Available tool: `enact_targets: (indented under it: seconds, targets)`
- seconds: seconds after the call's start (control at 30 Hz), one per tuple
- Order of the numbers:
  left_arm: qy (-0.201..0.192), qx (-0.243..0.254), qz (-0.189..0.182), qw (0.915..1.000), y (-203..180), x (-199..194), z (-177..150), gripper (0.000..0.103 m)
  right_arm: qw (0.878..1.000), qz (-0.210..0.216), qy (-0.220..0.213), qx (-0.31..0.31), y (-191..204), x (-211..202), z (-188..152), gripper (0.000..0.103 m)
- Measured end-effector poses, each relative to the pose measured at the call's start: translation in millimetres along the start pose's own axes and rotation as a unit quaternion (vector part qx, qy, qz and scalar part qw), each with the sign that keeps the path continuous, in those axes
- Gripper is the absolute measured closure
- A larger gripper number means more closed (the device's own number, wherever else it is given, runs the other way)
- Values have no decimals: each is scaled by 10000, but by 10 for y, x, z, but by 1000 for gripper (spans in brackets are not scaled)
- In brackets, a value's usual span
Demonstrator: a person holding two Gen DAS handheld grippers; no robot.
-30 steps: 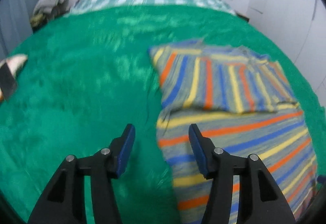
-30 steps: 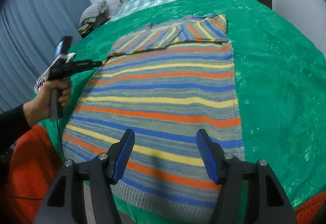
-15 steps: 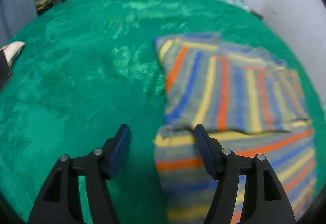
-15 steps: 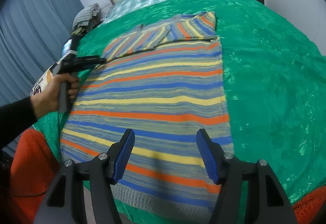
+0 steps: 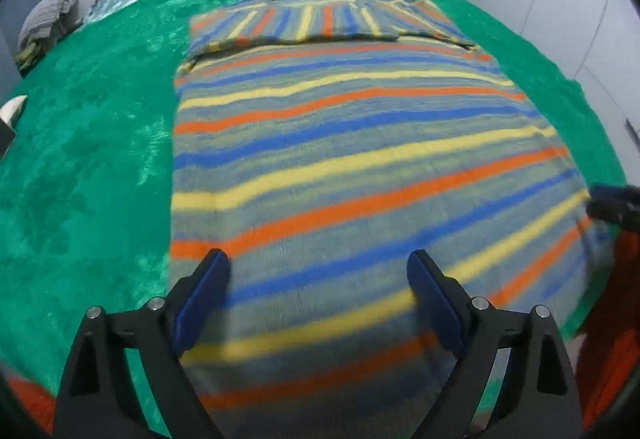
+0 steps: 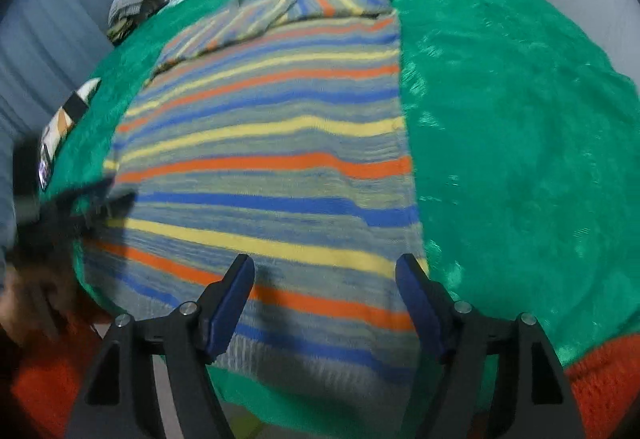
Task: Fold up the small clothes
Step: 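Open the left gripper and move both grippers toward the sweater hem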
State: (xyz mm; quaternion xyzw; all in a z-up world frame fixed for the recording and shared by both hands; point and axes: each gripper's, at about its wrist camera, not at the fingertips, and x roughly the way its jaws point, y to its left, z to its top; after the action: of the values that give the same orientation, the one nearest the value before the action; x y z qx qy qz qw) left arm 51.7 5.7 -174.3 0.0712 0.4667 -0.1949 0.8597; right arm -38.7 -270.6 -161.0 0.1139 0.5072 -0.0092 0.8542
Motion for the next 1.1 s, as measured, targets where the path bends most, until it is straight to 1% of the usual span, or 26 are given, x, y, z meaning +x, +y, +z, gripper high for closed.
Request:
enact_targets:
  seconds: [0.03,0.07,0.1,0.13,0.17,0.2,0.23,0.27,0.3,0.33,0.37,0.4,0.43,0.47,0.5,0.53,0.6,0.67,0.77,0.83,0.87,0.93,1.1]
  targets:
    - [-192,-53,-70,9998,-2,-95,9,11,9998,-96,-177,67,-33,-80,-11,30]
    - [-523,-120,-135,9985,3,-225,34,10,9992,-74,-377,134,-62,-162,-5,30]
    - [-749,-149,-180,9969,-9,-311,49,7,9981,31,-591,174,-76,-240,19,30]
    - [-858,-147,-215,9960,-35,-350,61,7,9970,93,-747,160,-67,-299,39,30]
    - [-901,-105,-282,9955,-95,-372,74,7,9953,139,-957,61,-25,-363,64,30]
    - [-890,-27,-348,9954,-164,-359,68,7,9941,132,-1078,-65,28,-398,73,30]
    - [-868,59,-375,9955,-223,-335,32,7,9927,88,-1174,-272,128,-408,87,30]
    - [-817,196,-391,9957,-303,-267,31,7,9922,64,-1168,-424,201,-381,90,30]
    - [-633,501,-380,9960,-446,-156,-36,7,9928,67,-1082,-512,262,-324,88,30]
    - [-396,746,-327,9959,-530,-50,-64,7,9943,73,-904,-564,294,-224,87,30]
    - [-22,1035,-236,9943,-619,90,-168,7,9965,32,-596,-584,311,-84,62,30]
    - [298,1311,-99,9909,-704,224,-288,2,9978,-57,-299,-587,318,43,26,30]
    - [63,1499,-9,9887,-746,219,-353,2,9977,-246,180,-613,301,237,-30,29]
    - [82,1524,-2,9883,-754,222,-332,1,9963,-373,256,-737,314,308,-80,28]
    - [164,1466,-68,9890,-736,214,-306,1,9953,-414,128,-864,358,277,-86,23]
    - [196,1383,-142,9901,-703,205,-282,2,9950,-413,152,-895,384,269,-71,21]
    - [197,1179,-275,9925,-613,178,-242,2,9946,-425,128,-938,404,252,-60,20]
    - [118,1101,-298,9934,-574,111,-213,3,9961,-324,-49,-823,362,179,-31,20]
    - [-317,976,-237,9944,-526,-65,-135,3,9958,-210,-632,-626,270,-63,29,20]
    - [-505,864,-189,9948,-498,-130,-128,3,9934,-223,-986,-544,226,-188,54,20]
    - [-569,770,-142,9953,-469,-147,-114,3,9926,-230,-1087,-500,208,-235,49,20]
    - [-605,606,-91,9963,-392,-146,-67,3,9914,-243,-1226,-386,183,-289,43,20]
    - [-642,293,106,9974,-201,-170,-13,3,9923,-179,-1206,-212,137,-269,60,20]
